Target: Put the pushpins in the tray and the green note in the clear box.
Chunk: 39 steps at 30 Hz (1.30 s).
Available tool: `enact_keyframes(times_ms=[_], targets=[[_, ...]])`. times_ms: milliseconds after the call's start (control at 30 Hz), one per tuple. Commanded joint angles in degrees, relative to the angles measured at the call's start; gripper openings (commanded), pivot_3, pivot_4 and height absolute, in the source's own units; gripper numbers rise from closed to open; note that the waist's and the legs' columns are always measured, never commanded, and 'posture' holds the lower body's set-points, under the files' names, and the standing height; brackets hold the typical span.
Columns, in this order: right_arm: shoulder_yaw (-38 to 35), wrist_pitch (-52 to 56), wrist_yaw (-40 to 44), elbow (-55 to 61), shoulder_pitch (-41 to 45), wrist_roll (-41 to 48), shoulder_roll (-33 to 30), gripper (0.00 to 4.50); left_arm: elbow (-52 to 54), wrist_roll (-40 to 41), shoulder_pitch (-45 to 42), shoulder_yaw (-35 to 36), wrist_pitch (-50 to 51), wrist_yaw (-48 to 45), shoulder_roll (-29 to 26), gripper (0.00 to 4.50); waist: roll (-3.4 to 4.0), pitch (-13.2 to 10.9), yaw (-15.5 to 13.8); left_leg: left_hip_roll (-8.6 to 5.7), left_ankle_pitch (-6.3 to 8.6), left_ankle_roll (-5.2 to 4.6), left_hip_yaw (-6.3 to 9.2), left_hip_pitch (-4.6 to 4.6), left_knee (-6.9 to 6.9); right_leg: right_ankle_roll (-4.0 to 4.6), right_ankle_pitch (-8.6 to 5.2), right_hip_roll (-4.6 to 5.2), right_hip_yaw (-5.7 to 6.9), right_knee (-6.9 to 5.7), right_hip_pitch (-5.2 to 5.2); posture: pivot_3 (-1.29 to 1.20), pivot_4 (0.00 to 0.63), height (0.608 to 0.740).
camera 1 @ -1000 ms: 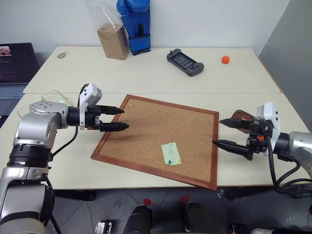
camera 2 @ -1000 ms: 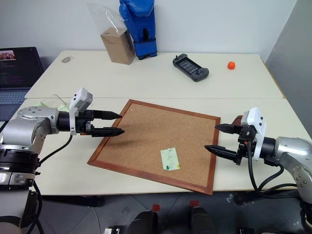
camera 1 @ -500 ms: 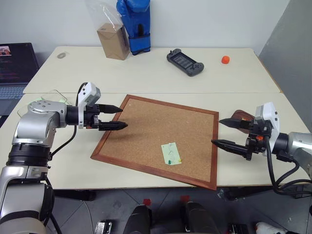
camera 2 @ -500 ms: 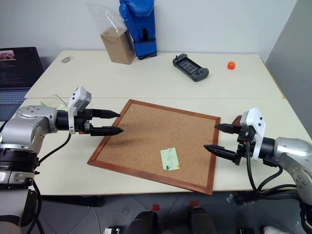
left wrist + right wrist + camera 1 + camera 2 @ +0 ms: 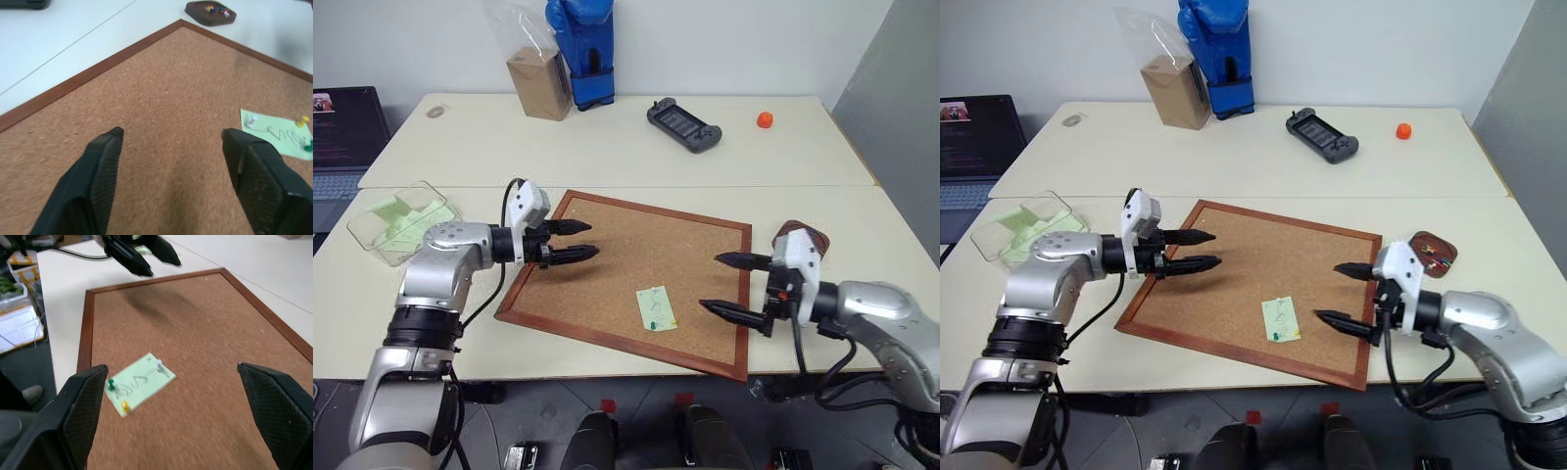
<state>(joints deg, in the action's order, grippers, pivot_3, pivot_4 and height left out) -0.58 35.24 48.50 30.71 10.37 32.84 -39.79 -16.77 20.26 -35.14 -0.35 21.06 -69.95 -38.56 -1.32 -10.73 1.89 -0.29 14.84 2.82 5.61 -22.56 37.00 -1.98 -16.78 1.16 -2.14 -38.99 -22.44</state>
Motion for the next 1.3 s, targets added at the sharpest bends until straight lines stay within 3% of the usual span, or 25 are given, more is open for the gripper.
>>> enact_keyframes(times_ms=[33, 433, 900, 1233, 1300], targets=[[2.4, -3.1, -1.4, -0.6, 2.1, -2.2, 2.5, 4.5, 5.2, 1.2, 0.6, 1.2, -0.9, 3.6, 2.9, 2.39, 0.0, 0.0, -0.1, -0.03, 0.0, 0.0, 0.02, -0.03, 0.01, 0.0, 0.0, 0.02, 0.0, 0.0, 0.0, 0.0, 0.15, 0.74], [9.5, -7.8, 0.1, -7.9, 6.3, -7.1, 7.8, 4.5, 3.4, -1.6, 0.7, -1.9, -3.7, 6.6, 8.9, 0.02, 0.0, 0.0, -0.1, -0.05, 0.0, 0.0, 0.03, 0.06, 0.03, 0.0, 0.01, 0.0, 0.05, -0.03, 0.05, 0.0, 0.15, 0.74], [15.3, -12.9, 1.2, -17.9, 10.9, -12.5, 14.5, 4.5, -14.5, -11.4, 0.8, -9.0, -13.1, 8.9, 14.4, 0.02, 0.04, 0.1, -0.1, -0.09, -0.01, 0.01, 0.0, 0.16, 0.06, 0.0, 0.02, 0.02, 0.06, -0.06, 0.14, 0.0, 0.15, 0.74], [18.7, -20.3, 4.0, -26.2, 12.2, -18.0, 16.3, 4.5, -17.3, -11.0, -0.9, -8.5, -14.2, 7.6, 15.0, 0.02, 0.09, 0.2, -0.1, -0.13, -0.01, -0.01, -0.07, 0.63, 0.06, -0.04, 0.04, 0.01, 0.0, -0.1, 0.5, 0.0, 0.15, 0.74], [19.3, -22.4, 4.5, -28.5, 12.6, -19.3, 16.7, 4.02, -17.3, -11.1, -0.9, -8.4, -14.3, 7.7, 14.9, 0.0, 0.09, 0.2, -0.1, -0.14, -0.01, -0.01, -0.07, 0.64, 0.06, -0.04, 0.04, 0.0, 0.01, -0.1, 0.51, 0.0, 0.15, 0.74]])
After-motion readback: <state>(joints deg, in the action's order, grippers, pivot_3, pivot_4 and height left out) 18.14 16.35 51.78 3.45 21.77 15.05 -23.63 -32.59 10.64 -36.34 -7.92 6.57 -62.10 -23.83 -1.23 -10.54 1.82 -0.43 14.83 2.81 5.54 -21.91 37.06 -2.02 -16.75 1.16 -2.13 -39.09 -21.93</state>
